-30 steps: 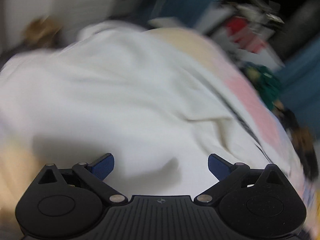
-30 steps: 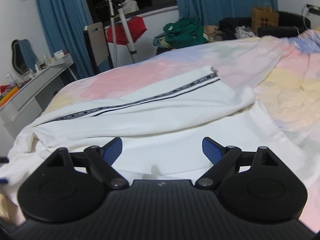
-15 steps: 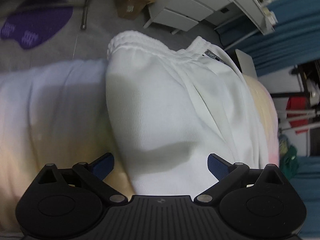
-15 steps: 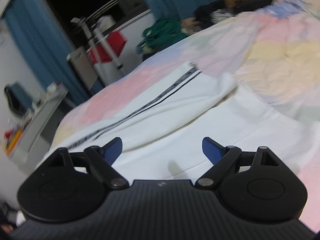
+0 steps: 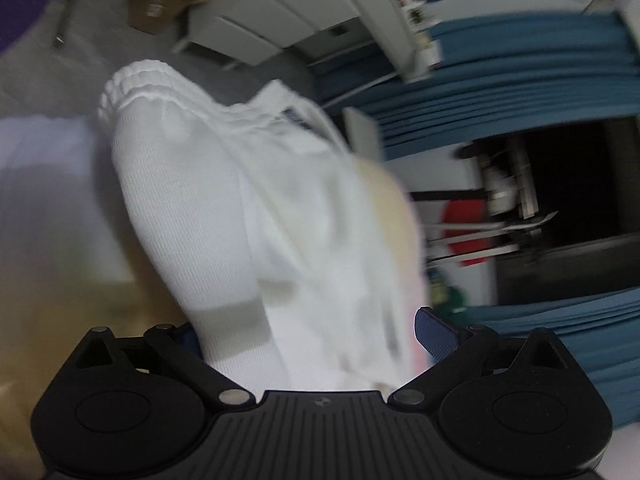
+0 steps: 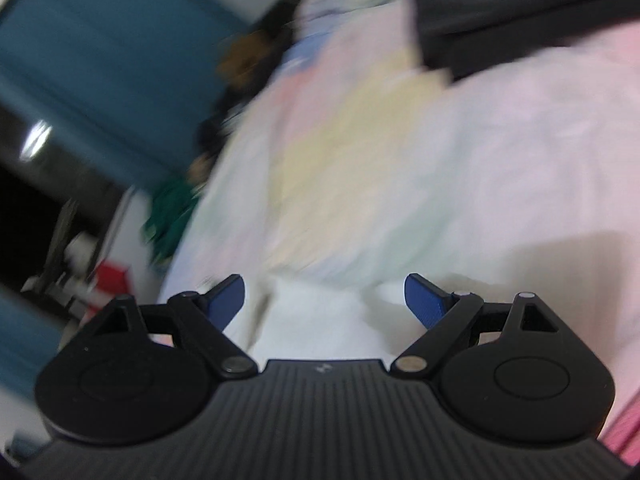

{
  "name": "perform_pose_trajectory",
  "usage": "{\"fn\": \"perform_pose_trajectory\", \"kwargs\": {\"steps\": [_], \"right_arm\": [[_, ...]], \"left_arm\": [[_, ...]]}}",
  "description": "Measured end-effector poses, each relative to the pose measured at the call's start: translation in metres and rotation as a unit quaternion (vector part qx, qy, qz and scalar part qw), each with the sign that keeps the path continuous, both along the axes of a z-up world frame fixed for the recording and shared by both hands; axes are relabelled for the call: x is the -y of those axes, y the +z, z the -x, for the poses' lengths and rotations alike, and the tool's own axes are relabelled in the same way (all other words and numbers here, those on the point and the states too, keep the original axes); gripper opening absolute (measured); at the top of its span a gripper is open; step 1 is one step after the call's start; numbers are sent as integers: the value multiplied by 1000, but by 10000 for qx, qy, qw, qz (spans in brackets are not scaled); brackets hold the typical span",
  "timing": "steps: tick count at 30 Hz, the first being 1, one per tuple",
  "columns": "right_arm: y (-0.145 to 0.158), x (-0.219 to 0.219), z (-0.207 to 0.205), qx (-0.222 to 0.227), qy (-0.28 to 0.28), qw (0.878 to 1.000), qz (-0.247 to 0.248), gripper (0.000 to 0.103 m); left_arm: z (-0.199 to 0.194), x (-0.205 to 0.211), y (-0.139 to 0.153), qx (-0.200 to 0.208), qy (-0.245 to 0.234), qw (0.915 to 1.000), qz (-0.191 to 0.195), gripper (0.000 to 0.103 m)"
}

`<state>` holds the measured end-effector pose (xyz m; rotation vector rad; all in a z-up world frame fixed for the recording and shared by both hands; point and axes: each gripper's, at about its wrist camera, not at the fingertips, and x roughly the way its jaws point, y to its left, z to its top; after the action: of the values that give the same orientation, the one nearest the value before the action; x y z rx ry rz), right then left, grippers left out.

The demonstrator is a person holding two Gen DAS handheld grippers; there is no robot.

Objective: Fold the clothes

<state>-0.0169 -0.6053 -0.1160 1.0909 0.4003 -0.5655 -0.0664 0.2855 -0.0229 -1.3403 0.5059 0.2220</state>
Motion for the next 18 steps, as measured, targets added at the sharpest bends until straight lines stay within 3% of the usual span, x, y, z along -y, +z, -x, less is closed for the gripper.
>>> {"fn": "perform_pose_trajectory", "kwargs": {"steps": [2,6,10,12,17,18], "right_arm": [[-12,8,3,-213,-294,9992,-159,88],[-34,8,0,-280,-296,9964,-750,88],[-60,4,-13,-342,-64,9879,-1508,88],[-65,1,-18,-342,-32,9864,-1609,90],[-59,-3,-36,-205,218,9893,-1428,62],[-60,-4,-39,-251,248,9893,-1415,48]], "left_arm": [[-1,-1,-3,57,53,9999,90,99],[-11,-4,-19,-379,65,9986,356,95],[-33,-8,-41,-814,55,9950,573,80],[-40,-8,-45,-848,43,9950,534,75],[-51,-8,-44,-699,18,9970,324,45],[-51,-9,-45,-683,25,9972,310,43]]}}
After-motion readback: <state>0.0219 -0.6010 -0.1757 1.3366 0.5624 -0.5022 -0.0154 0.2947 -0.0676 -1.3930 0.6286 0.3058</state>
